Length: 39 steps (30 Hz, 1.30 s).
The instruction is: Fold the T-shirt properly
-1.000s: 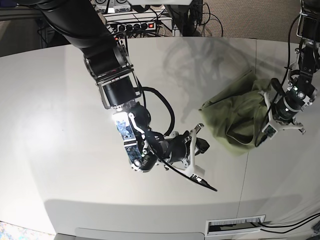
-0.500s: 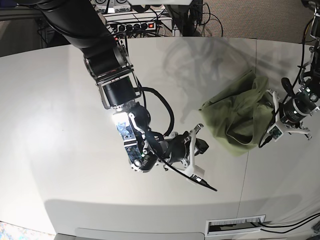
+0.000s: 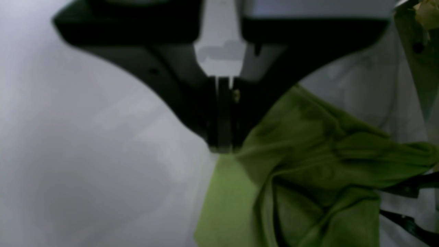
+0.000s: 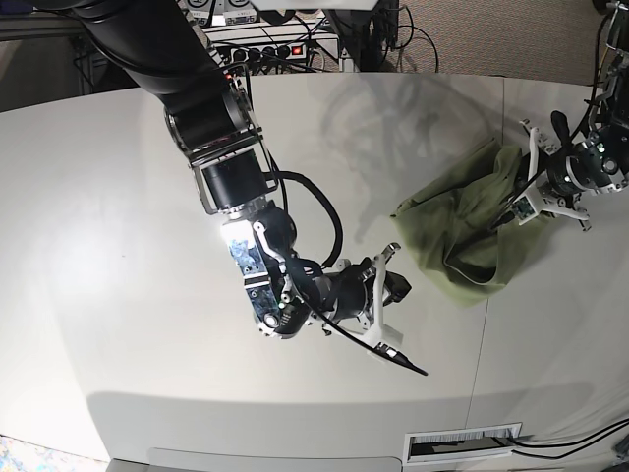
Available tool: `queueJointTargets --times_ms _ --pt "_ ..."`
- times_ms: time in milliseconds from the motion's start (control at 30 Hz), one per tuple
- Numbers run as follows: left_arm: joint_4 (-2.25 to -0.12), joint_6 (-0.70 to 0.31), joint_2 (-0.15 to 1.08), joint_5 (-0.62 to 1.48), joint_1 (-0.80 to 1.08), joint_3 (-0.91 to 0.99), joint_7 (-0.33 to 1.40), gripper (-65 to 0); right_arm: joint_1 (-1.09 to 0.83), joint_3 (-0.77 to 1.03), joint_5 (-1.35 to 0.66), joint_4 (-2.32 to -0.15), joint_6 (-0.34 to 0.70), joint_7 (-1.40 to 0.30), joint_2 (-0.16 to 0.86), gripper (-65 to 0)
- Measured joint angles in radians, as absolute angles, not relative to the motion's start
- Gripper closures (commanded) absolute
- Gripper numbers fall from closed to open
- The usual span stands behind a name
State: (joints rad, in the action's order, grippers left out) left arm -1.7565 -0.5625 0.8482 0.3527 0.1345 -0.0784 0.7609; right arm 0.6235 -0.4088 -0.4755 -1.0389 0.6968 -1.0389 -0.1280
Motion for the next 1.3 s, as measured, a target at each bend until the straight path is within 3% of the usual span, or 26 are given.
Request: queueJointTargets --times_ms 333,600,1000,1200,1300 --pt "-1.866 -0.513 0.859 0.332 0.135 -0.078 0.755 -19.8 0.624 -0.409 -0.476 -1.039 0.697 -1.039 -0.128 0.0" --pt "-1.871 -0.505 0.859 0.326 0.135 -0.078 0.637 -19.8 0.624 -0.409 -0.476 -1.039 0.697 -1.039 -0.128 0.0" --pt "-1.752 -0.505 0.854 0.278 0.136 -0.078 0.547 -19.6 0.624 -0.409 -0.480 -1.039 0.697 -1.039 -0.128 0.0" --pt "-1.752 -0.505 0.823 0.278 0.133 -0.078 0.519 0.0 0.624 -0.409 -0.480 -1.039 0.697 -1.039 -0.128 0.0" --pt "-1.752 -0.505 0.818 0.278 0.133 -0.078 0.496 0.0 0.624 -0.409 -0.480 -1.039 0.697 -1.039 -0.128 0.0"
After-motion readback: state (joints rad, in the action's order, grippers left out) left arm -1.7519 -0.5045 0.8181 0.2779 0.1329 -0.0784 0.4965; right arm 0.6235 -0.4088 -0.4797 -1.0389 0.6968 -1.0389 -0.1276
